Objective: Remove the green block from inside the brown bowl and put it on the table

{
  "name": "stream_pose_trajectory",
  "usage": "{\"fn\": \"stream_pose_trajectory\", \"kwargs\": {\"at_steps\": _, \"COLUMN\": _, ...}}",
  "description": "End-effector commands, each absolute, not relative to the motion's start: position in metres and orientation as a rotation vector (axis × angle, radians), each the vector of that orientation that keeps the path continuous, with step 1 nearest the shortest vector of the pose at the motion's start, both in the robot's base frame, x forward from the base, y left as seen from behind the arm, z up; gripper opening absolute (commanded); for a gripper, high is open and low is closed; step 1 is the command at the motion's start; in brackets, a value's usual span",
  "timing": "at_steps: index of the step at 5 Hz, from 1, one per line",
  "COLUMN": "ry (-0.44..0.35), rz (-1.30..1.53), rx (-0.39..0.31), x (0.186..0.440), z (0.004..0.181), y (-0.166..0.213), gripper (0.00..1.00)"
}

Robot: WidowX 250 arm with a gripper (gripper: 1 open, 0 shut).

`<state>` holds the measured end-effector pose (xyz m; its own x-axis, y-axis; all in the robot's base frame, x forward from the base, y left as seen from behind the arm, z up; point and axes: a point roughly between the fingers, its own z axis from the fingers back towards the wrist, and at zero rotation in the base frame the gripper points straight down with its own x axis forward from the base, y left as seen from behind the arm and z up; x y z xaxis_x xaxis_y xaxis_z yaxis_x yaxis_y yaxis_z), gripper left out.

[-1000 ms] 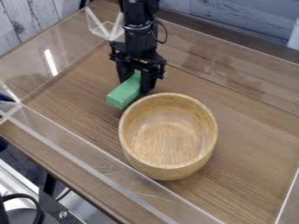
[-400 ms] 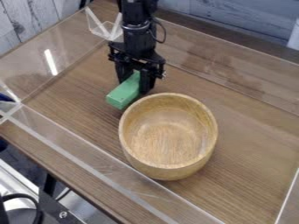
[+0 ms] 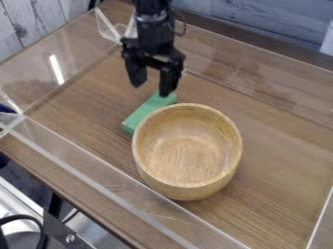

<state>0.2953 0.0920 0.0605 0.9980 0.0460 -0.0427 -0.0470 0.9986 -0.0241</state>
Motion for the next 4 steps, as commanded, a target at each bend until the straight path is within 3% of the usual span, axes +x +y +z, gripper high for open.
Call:
{"fn": "stream_pose_trajectory", "kwargs": {"at_steps": 1, "ry": -0.090, "rz": 0.046, "rx": 0.002, "x": 0.305, "z": 0.119, "y": 0.091, "gripper": 1.00}}
{"fn": "stream_pose_trajectory", "kwargs": {"at_steps": 2, "ry": -0.131, "rz": 0.042, "rx": 0.010, "x": 0.303, "z": 0.152, "y": 0.084, "gripper": 1.00}}
{"fn": "stream_pose_trajectory", "kwargs": {"at_steps": 4, "ry": -0.095, "rz": 0.010, "rx": 0.013, "x": 0.294, "z": 0.134, "y": 0.077, "gripper": 1.00}}
